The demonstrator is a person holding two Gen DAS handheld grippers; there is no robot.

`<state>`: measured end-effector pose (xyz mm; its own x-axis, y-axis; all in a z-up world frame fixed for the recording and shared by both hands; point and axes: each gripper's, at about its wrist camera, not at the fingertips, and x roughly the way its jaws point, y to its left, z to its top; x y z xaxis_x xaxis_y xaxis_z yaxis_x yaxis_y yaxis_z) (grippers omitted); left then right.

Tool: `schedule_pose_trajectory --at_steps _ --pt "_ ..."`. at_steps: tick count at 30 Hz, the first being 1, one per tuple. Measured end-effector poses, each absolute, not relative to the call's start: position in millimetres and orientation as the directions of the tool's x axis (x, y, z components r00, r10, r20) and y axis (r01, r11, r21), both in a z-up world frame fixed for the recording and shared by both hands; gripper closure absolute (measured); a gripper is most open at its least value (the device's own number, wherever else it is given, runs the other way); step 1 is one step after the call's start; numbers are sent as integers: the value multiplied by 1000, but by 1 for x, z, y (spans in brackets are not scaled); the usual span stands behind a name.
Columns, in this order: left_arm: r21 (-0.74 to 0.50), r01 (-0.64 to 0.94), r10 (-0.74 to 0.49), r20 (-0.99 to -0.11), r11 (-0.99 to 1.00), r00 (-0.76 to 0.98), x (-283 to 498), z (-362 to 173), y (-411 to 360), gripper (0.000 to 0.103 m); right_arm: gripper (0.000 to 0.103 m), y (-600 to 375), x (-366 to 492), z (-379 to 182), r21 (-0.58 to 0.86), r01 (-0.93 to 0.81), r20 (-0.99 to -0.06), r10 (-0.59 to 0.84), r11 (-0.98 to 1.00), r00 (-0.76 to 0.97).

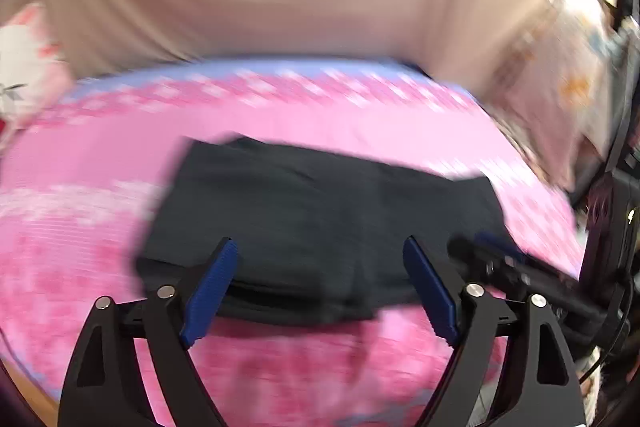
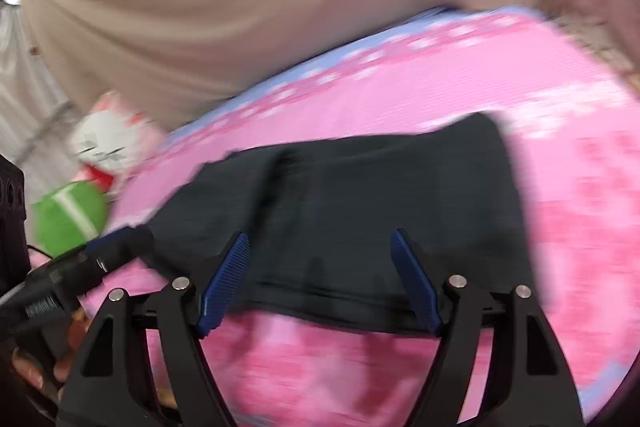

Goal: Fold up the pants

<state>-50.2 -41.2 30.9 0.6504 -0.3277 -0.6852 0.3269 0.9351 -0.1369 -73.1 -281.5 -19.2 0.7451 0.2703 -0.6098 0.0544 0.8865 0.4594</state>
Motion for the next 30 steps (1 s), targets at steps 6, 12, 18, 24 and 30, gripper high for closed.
schedule_pose_trajectory --at_steps 6,12,18,24,30 --pt "43 65 -20 -670 997 742 -31 34 16 20 29 -232 -23 -44 488 -37 -649 391 872 653" --pt "-37 4 -29 -701 999 712 -24 23 61 20 90 -209 -8 -51 494 -35 -653 397 869 645" --pt "-95 27 -85 -692 995 717 -30 33 66 19 90 -236 -35 37 430 -98 -520 335 898 786" --pt "-104 123 -159 -730 987 664 -22 20 32 18 85 -309 -73 44 159 168 -629 -31 973 777" --pt "-202 212 -289 -770 956 569 0 -1 -11 17 61 -348 -79 -26 142 351 -739 -137 926 660"
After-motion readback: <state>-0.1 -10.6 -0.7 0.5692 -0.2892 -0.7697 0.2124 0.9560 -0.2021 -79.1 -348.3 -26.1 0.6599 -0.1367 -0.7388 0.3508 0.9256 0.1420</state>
